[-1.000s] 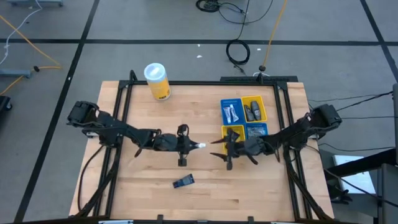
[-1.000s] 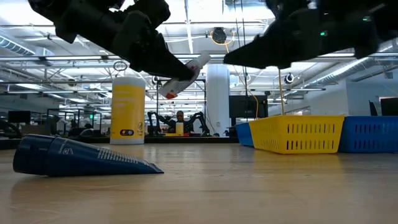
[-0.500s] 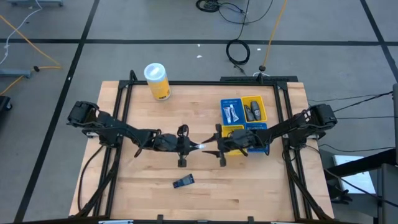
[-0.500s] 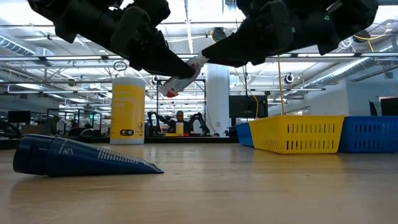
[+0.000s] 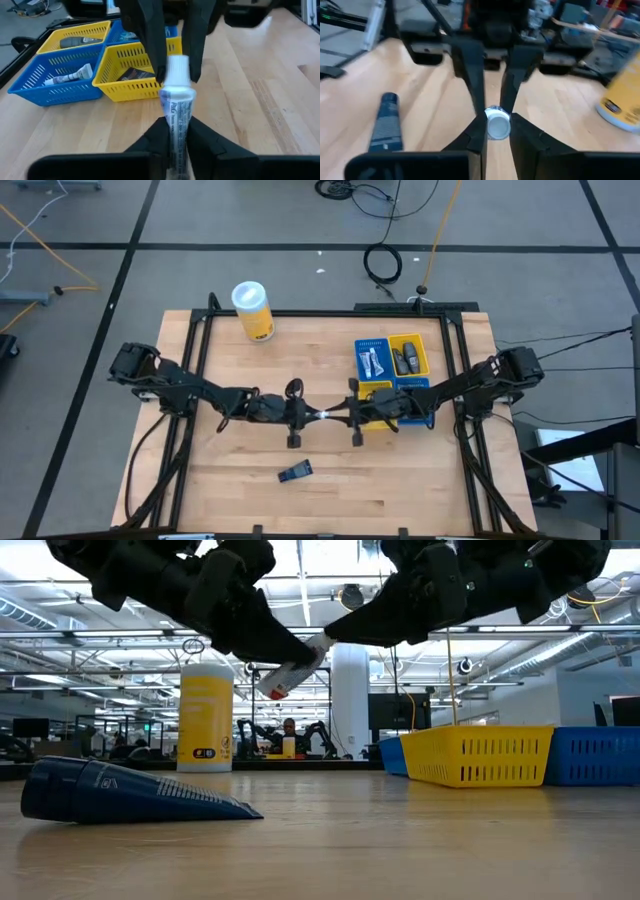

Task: Pick & Place Travel size toiletries
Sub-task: Put the white toothpaste into the top blue bin

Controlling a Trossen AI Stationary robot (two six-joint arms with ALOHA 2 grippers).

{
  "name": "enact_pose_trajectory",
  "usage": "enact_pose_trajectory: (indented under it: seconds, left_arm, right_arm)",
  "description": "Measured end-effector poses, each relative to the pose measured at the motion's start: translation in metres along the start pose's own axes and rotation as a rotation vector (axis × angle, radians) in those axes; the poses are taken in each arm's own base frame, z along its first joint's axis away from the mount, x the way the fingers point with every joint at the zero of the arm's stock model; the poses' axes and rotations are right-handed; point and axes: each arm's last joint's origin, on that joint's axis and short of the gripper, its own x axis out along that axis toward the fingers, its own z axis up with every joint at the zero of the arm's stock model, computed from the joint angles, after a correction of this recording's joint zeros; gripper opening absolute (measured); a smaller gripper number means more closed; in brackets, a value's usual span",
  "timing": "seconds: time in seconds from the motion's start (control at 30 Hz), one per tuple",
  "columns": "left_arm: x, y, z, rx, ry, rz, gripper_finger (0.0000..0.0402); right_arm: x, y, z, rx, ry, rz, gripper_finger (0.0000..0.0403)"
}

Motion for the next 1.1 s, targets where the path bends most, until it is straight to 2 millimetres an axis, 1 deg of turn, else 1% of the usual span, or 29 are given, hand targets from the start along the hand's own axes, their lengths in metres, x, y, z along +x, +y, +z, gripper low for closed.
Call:
enact_pose_trajectory:
  seconds: [0.13,0.2,0.3,0.4,0.5,0.6,0.73,0.83,0.97,1.1]
  left_arm:
    - [-0.001,0.001,0.005,-0.01,-0.032,0.004,0.0118]
    - [-0.001,0.0,0.006,-0.008,-0.038,-0.012,0.0155]
    - [-0.001,0.0,0.005,0.001,-0.027,-0.012,0.0204]
    - [-0.001,0.001,0.002,0.005,-0.003,0.01,0.0239]
    - [-0.001,0.001,-0.002,-0.008,0.041,0.044,0.026]
    - [-0.001,0.003,-0.008,-0.049,0.093,0.085,0.0265]
    - [-0.002,0.004,-0.009,-0.094,0.103,0.139,0.0253]
    - [-0.002,0.004,-0.009,-0.096,0.104,0.139,0.0241]
    - [-0.002,0.004,-0.009,-0.094,0.104,0.139,0.0225]
    - [-0.002,0.004,-0.01,-0.093,0.105,0.139,0.0212]
  right_arm:
    - [-0.01,-0.001,0.001,-0.01,0.095,-0.098,0.0051]
    - [-0.019,-0.004,0.002,-0.018,0.171,-0.174,0.0053]
    - [-0.035,-0.011,0.009,-0.017,0.232,-0.307,0.0052]
    - [-0.054,-0.018,0.013,-0.037,0.314,-0.475,0.0052]
    - [-0.069,-0.029,0.014,-0.034,0.371,-0.63,0.0053]
    - [-0.078,-0.044,0.008,0.032,0.43,-0.703,0.0053]
    - [-0.08,-0.065,-0.012,0.098,0.488,-0.792,0.0053]
    - [-0.079,-0.076,-0.03,0.142,0.522,-0.788,0.0054]
    - [-0.074,-0.087,-0.046,0.177,0.477,-0.775,0.0054]
    - [-0.069,-0.092,-0.055,0.184,0.425,-0.738,0.0055]
